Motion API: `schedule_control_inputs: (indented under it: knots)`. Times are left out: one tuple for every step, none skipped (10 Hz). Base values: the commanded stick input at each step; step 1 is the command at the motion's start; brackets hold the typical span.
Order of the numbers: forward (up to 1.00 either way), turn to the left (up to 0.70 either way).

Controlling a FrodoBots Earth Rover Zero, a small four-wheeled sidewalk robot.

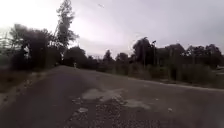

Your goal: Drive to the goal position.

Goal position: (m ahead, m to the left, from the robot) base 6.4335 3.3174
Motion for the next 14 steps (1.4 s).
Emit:
schedule_control_inputs:
  knots:
    - [0.85,0.02]
    - [0.85,0.23]
    - [0.85,0.33]
    - [0.85,0.34]
    - [0.85,0.34]
    - [0.85,0.34]
    - [0.85,0.33]
    - [0.85,0.25]
    - [0.85,0.00]
    - [0.85,0.00]
    - [0.85,0.00]
    - [0.85,0.24]
    - [0.85,0.31]
    - [0.85,0.31]
